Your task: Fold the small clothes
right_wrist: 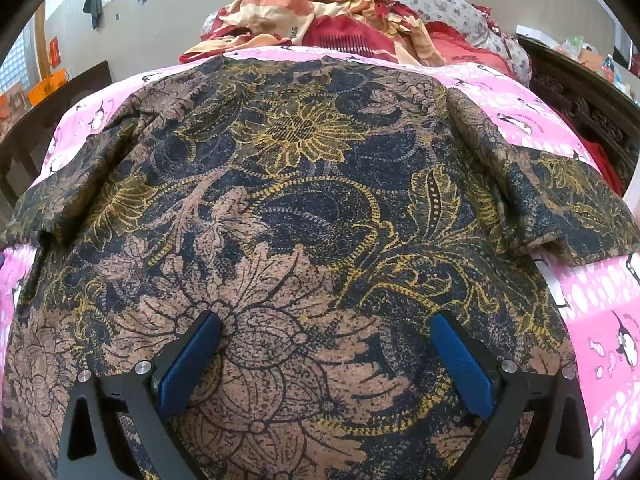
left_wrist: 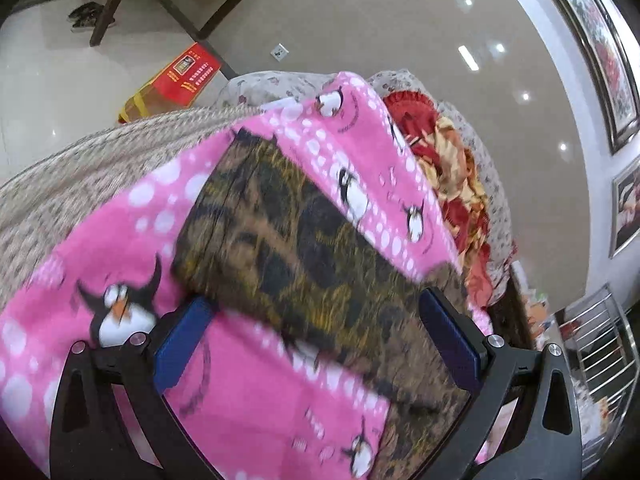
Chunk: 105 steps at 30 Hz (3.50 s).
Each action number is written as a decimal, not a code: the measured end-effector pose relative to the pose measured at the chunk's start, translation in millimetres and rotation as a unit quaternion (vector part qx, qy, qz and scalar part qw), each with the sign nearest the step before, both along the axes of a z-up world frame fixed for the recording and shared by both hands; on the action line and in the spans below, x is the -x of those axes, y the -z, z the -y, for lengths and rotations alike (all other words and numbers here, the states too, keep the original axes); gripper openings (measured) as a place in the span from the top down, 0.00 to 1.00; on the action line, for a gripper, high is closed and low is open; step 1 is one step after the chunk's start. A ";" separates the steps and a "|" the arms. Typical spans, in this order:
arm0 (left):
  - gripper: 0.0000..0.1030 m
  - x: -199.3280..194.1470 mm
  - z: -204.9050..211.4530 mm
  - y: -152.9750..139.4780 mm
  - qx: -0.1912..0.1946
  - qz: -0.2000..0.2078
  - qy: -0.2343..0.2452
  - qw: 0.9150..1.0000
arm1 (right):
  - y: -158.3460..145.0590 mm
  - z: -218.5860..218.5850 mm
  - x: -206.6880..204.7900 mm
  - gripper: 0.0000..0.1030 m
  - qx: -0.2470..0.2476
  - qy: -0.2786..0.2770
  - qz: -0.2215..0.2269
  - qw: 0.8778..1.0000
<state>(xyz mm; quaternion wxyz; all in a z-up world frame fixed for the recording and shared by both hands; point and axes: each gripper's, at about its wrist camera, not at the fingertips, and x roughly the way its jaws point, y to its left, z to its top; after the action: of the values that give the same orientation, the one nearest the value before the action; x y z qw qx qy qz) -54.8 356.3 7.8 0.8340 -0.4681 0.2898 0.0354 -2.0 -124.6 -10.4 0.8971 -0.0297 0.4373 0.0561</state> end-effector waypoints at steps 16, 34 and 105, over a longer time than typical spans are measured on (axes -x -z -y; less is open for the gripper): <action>0.97 -6.5 -21.8 0.4 -0.049 -0.091 -0.071 0.992 | 0.8 0.4 0.9 0.00 -0.002 -0.003 0.000 1.000; 0.97 -56.2 86.7 -188.2 -0.240 0.103 0.021 0.965 | -1.8 0.9 0.2 0.00 -0.008 -0.004 -0.011 1.000; 0.45 -89.1 274.7 -32.8 -0.321 -0.029 0.188 0.928 | -94.9 138.9 -37.1 0.77 -0.081 -0.044 0.058 0.994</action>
<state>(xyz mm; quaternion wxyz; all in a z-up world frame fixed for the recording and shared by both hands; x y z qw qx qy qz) 34.4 81.7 40.5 0.9224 -0.1107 0.3697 -0.0169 35.1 -263.5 84.4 0.9171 0.0205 0.3767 0.1291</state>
